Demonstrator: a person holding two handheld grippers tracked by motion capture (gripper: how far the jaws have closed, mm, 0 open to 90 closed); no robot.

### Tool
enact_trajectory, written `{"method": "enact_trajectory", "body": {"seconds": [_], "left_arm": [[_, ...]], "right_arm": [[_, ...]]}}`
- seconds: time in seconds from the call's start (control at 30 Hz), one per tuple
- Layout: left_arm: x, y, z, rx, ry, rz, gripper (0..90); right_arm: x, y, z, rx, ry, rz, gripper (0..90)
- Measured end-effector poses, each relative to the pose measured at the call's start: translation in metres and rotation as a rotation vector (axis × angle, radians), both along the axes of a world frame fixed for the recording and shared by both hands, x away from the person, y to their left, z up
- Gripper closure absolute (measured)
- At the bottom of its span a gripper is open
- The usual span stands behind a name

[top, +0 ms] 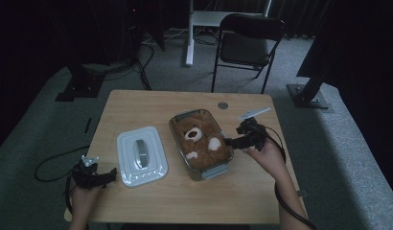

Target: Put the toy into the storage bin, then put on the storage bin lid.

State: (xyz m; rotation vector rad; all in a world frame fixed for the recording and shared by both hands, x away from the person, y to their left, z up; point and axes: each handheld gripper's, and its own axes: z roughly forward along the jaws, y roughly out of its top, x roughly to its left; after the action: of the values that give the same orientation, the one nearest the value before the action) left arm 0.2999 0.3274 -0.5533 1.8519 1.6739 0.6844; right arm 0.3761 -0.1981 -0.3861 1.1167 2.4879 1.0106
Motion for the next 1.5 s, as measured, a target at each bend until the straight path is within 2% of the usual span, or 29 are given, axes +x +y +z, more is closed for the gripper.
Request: {"method": "enact_trajectory", "body": {"seconds": [0.03, 0.07, 0.13, 0.17, 0.23, 0.3, 0.37, 0.43, 0.5, 0.63, 0.7, 0.8, 0.93, 1.1, 1.27, 1.37, 1.5], "left_arm": [[0.000, 0.000, 0.000, -0.001, -0.001, -0.005, 0.6], [0.000, 0.000, 0.000, 0.001, -0.001, -0.012, 0.6], [0.000, 0.001, 0.000, -0.017, -0.005, -0.008, 0.6], [0.000, 0.002, 0.001, -0.033, -0.001, -0.007, 0.6], [0.000, 0.003, 0.005, -0.081, 0.015, -0.018, 0.6], [-0.001, 0.000, 0.010, -0.107, 0.006, -0.023, 0.6], [-0.001, -0.005, 0.015, -0.098, -0.003, -0.038, 0.6], [-0.001, -0.013, 0.021, -0.086, -0.005, -0.049, 0.6], [-0.001, -0.021, 0.027, -0.077, 0.017, -0.056, 0.6], [0.000, -0.034, 0.036, -0.084, -0.001, -0.089, 0.6], [0.000, -0.037, 0.037, -0.106, 0.000, -0.105, 0.6], [-0.001, -0.040, 0.037, -0.094, 0.008, -0.106, 0.6], [-0.001, -0.038, 0.038, -0.104, 0.011, -0.105, 0.6], [0.000, -0.040, 0.041, -0.102, 0.015, -0.099, 0.6], [0.003, -0.045, 0.043, -0.102, 0.020, -0.109, 0.6], [0.006, -0.050, 0.045, -0.117, 0.028, -0.139, 0.6], [0.010, -0.057, 0.047, -0.108, 0.026, -0.149, 0.6]], "right_arm": [[0.001, -0.006, -0.001, 0.030, -0.012, -0.003, 11.4], [0.001, -0.011, -0.002, 0.051, -0.037, -0.014, 12.4], [0.002, -0.020, -0.005, 0.039, -0.104, -0.093, 12.3], [0.003, -0.026, -0.008, 0.030, -0.133, -0.139, 12.2], [0.005, -0.038, -0.016, 0.048, -0.186, -0.214, 12.2], [0.010, -0.049, -0.029, 0.074, -0.181, -0.265, 12.0], [0.014, -0.055, -0.045, 0.080, -0.139, -0.287, 12.1], [0.014, -0.056, -0.062, 0.076, -0.145, -0.309, 13.3], [0.016, -0.055, -0.079, 0.095, -0.108, -0.302, 13.3], [0.016, -0.048, -0.108, 0.079, -0.079, -0.319, 12.5], [0.014, -0.044, -0.118, 0.090, -0.064, -0.307, 12.4], [0.012, -0.037, -0.128, 0.097, -0.046, -0.285, 12.4], [0.010, -0.030, -0.133, 0.100, -0.047, -0.270, 12.3], [0.008, -0.027, -0.132, 0.136, -0.067, -0.260, 12.4], [0.007, -0.025, -0.135, 0.162, -0.042, -0.238, 12.4], [0.006, -0.023, -0.139, 0.185, -0.023, -0.228, 13.4], [0.000, -0.022, -0.143, 0.212, 0.000, -0.213, 13.4]]}}
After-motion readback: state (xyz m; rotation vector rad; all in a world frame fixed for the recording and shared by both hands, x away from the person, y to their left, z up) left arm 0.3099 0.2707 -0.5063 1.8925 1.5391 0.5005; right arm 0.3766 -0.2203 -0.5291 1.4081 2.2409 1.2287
